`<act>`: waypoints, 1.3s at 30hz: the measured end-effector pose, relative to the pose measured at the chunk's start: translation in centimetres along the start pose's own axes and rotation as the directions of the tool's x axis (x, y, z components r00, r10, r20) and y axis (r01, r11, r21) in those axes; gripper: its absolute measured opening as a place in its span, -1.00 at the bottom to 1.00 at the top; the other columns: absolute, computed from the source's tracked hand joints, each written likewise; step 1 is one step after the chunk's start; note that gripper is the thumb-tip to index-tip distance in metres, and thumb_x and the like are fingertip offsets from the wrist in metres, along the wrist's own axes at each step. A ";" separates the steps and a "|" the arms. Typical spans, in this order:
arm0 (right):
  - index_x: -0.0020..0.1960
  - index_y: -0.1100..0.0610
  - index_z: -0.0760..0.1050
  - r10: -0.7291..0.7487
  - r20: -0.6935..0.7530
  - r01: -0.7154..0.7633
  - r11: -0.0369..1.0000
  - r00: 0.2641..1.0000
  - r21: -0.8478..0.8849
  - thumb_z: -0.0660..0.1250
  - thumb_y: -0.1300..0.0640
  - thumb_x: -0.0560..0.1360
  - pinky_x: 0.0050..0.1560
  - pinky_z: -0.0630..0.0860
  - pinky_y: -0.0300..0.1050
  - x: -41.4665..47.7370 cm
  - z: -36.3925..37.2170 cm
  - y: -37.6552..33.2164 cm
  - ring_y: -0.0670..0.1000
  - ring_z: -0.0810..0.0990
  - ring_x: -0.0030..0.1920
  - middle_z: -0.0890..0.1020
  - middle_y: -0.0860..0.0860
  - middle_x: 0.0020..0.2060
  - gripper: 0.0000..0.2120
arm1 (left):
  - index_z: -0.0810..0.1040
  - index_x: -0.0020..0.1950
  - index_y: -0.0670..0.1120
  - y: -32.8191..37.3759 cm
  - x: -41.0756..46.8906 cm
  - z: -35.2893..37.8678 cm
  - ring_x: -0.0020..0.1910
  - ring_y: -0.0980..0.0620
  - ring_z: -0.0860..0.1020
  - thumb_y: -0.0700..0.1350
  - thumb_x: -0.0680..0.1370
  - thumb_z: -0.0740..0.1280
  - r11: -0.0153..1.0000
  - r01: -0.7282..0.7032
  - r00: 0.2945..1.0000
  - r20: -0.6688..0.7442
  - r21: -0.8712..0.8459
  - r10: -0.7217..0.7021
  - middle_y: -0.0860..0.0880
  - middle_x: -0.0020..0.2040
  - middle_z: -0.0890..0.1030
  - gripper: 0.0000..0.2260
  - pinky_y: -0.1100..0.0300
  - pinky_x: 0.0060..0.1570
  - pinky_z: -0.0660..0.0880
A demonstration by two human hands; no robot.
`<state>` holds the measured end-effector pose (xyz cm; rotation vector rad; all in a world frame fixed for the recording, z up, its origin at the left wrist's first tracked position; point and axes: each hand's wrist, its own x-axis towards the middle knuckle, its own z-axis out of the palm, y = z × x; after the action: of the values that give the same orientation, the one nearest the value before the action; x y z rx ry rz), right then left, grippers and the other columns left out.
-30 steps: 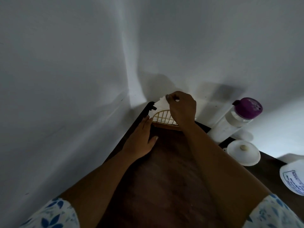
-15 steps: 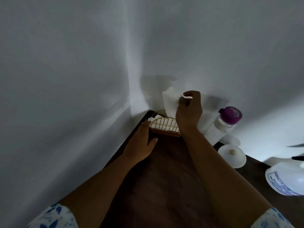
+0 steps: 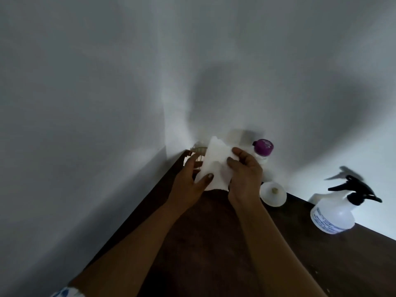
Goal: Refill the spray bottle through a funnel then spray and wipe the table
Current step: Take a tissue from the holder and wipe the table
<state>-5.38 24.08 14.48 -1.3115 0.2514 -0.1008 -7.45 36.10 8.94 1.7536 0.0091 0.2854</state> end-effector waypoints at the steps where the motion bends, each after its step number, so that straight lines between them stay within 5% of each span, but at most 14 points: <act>1: 0.05 0.05 0.54 0.007 0.017 -0.007 1.000 1.000 -0.008 0.30 0.33 0.46 0.00 0.56 -0.07 -0.8 -0.8 -0.2 0.02 0.57 0.00 0.58 0.00 0.01 -0.75 | 0.38 0.28 0.08 0.7 -0.9 0.2 0.14 0.03 0.55 -0.06 0.46 0.40 1.000 0.019 1.000 0.020 -0.023 -0.019 0.05 0.16 0.55 -0.58 0.12 0.07 0.54; 4: 0.17 0.11 0.52 0.051 0.060 -0.044 0.994 0.997 -0.099 0.33 0.32 0.46 -0.05 0.55 -0.12 -2.8 -3.1 -0.7 -0.03 0.54 -0.04 0.54 -0.03 -0.02 -0.70 | 0.53 0.10 -0.03 2.6 -3.7 1.0 -0.02 -0.01 0.61 -0.14 0.45 0.40 0.999 0.016 0.999 0.027 0.030 -0.017 -0.04 -0.02 0.62 -0.76 0.12 -0.04 0.58; 7: 0.19 0.13 0.51 0.121 0.092 -0.093 0.962 0.988 -0.258 0.38 0.24 0.44 0.10 0.55 0.04 -4.2 -5.5 -0.6 0.07 0.52 0.08 0.53 0.05 0.11 -0.68 | 0.54 0.00 0.01 4.1 -6.2 1.7 -0.10 0.06 0.61 -0.15 0.45 0.40 0.999 0.018 0.998 0.052 0.039 -0.020 0.01 -0.10 0.62 -0.84 0.19 -0.12 0.58; 13: 0.07 0.06 0.56 0.105 0.245 0.032 0.866 0.964 -0.498 0.37 0.21 0.46 0.02 0.60 0.02 -6.7 -8.4 -0.5 0.03 0.60 0.00 0.63 0.06 0.02 -0.80 | 0.53 0.06 -0.02 5.1 -9.2 3.2 -0.04 0.17 0.53 -0.12 0.48 0.37 0.991 0.115 0.993 0.021 0.067 -0.117 0.14 -0.03 0.52 -0.83 0.44 -0.20 0.50; 19: 0.01 0.15 0.61 0.295 0.401 0.027 0.776 0.868 -0.630 0.21 0.37 0.49 -0.17 0.49 -0.26 -7.4 -8.9 -1.2 -0.01 0.57 -0.07 0.63 0.09 -0.04 -0.74 | 0.44 0.27 -0.30 5.6 -10.0 2.4 -0.04 0.54 0.41 -0.30 0.43 0.40 0.989 0.113 0.990 0.075 0.098 -0.121 0.25 0.19 0.49 -0.58 0.36 0.17 0.36; 23: 0.09 0.15 0.59 0.368 0.470 0.100 0.693 0.802 -0.714 0.19 0.35 0.51 -0.28 0.40 -0.37 -7.4 -8.9 -1.5 -0.11 0.53 -0.14 0.61 0.05 -0.04 -0.72 | 0.54 0.14 -0.28 6.1 -10.1 1.6 0.18 0.28 0.45 -0.34 0.48 0.31 0.992 0.119 0.989 0.088 0.042 -0.122 0.01 0.25 0.50 -0.76 0.47 0.07 0.40; 26: 0.15 0.11 0.54 0.320 0.484 0.111 0.733 0.815 -0.672 0.21 0.21 0.56 -0.20 0.38 -0.35 -7.6 -8.7 -0.9 -0.07 0.48 -0.05 0.56 0.04 0.07 -0.78 | 0.59 0.08 -0.15 6.4 -10.9 1.6 -0.09 0.24 0.57 -0.21 0.49 0.34 0.983 0.178 0.982 0.056 0.045 -0.180 0.06 -0.05 0.61 -0.82 0.44 -0.16 0.46; 29: 0.04 -0.02 0.53 0.286 0.422 -0.040 0.863 0.860 -0.504 0.26 0.03 0.54 0.01 0.48 -0.16 -8.0 -8.9 -0.2 -0.01 0.51 0.04 0.56 0.02 0.07 -0.88 | 0.56 0.03 0.00 6.3 -11.6 1.8 -0.07 0.11 0.56 -0.07 0.49 0.35 0.972 0.221 0.974 0.019 0.083 -0.224 0.07 -0.07 0.59 -0.87 0.40 -0.27 0.45; 31: 0.12 -0.01 0.49 0.332 0.445 -0.057 0.848 0.832 -0.526 0.32 -0.03 0.49 -0.01 0.48 -0.13 -8.2 -8.9 0.4 -0.02 0.49 0.04 0.53 -0.02 0.05 -0.77 | 0.51 0.05 0.04 5.9 -12.0 1.9 -0.10 0.15 0.55 -0.06 0.52 0.31 0.963 0.254 0.967 0.013 0.085 -0.256 0.10 -0.07 0.56 -0.88 0.45 -0.33 0.44; 33: 0.22 0.03 0.44 0.331 0.456 0.018 0.793 0.826 -0.609 0.38 -0.01 0.45 -0.07 0.44 -0.19 -8.5 -8.8 1.3 -0.04 0.46 0.05 0.50 -0.04 0.06 -0.64 | 0.49 0.08 0.03 5.6 -12.5 1.9 -0.12 0.19 0.52 -0.09 0.54 0.27 0.954 0.294 0.956 0.000 0.058 -0.295 0.11 -0.08 0.55 -0.87 0.49 -0.35 0.44; 36: 0.18 0.04 0.47 0.272 0.399 0.008 0.819 0.875 -0.574 0.39 0.13 0.45 -0.11 0.44 -0.22 -8.9 -8.7 3.0 -0.02 0.48 0.04 0.53 0.02 0.09 -0.69 | 0.51 0.17 -0.07 4.6 -13.1 1.5 -0.09 0.17 0.54 -0.14 0.53 0.30 0.942 0.336 0.942 -0.008 0.015 -0.336 0.02 -0.01 0.57 -0.78 0.43 -0.28 0.50; 39: 0.13 0.05 0.48 0.261 0.362 -0.031 0.845 0.895 -0.533 0.40 0.20 0.43 -0.07 0.52 -0.14 -9.2 -8.6 4.5 -0.05 0.49 -0.02 0.52 -0.03 -0.01 -0.71 | 0.56 0.04 -0.11 3.3 -14.0 1.2 -0.15 0.16 0.56 -0.19 0.46 0.38 0.934 0.357 0.928 -0.112 -0.019 -0.356 0.02 -0.09 0.59 -0.83 0.40 -0.30 0.52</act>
<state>-16.65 19.12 9.34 -1.8059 0.0001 0.4164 -21.23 31.97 9.32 1.6982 0.4082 0.1175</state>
